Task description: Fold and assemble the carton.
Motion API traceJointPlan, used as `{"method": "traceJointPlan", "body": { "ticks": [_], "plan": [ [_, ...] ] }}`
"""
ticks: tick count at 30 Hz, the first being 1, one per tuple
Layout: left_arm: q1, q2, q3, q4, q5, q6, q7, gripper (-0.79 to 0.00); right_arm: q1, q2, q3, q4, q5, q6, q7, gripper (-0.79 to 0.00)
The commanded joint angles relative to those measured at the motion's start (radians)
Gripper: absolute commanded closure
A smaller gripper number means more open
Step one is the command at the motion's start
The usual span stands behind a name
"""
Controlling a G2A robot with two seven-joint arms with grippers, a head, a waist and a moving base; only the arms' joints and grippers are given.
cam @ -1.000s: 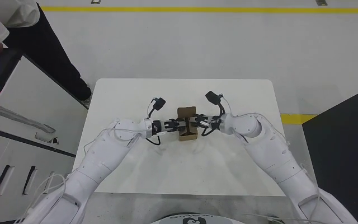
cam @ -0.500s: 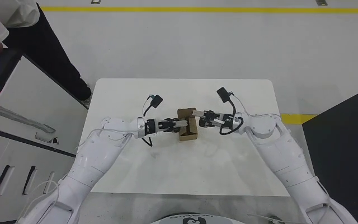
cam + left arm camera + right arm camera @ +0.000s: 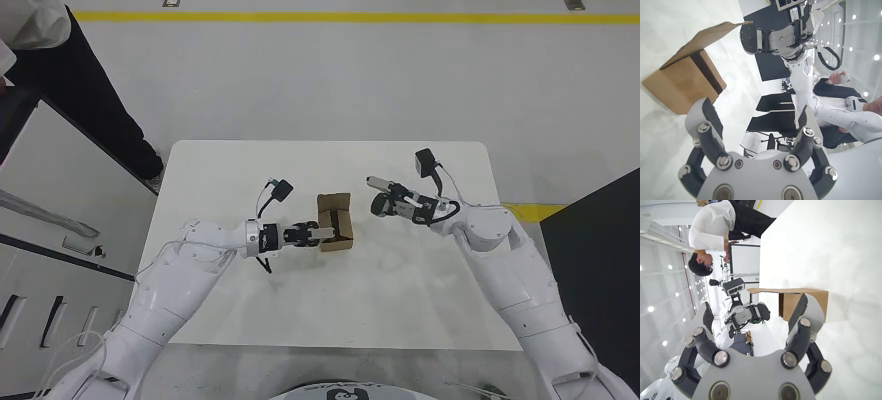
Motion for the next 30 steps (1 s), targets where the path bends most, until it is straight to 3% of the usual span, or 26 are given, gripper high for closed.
{"method": "traceJointPlan", "body": {
  "ticks": [1, 10, 17, 30],
  "plan": [
    [0.012, -0.001, 0.016, 0.008, 0.018, 0.011, 0.001, -0.785, 0.010, -0.005, -0.017, 0.019, -0.007, -0.003, -0.036, -0.785],
    [0.048, -0.015, 0.064, 0.039, -0.028, -0.039, 0.043, -0.785, 0.116, -0.045, -0.124, 0.148, -0.010, -0.116, -0.139, -0.785],
    [0.040, -0.027, 0.096, 0.072, -0.019, -0.074, 0.092, -0.785, 0.213, -0.093, -0.223, 0.320, 0.109, -0.248, -0.090, -0.785],
    [0.041, -0.025, 0.051, 0.122, -0.019, -0.104, 0.177, -0.785, 0.258, -0.122, -0.244, 0.459, 0.251, -0.260, 0.039, -0.785]
  ]
}}
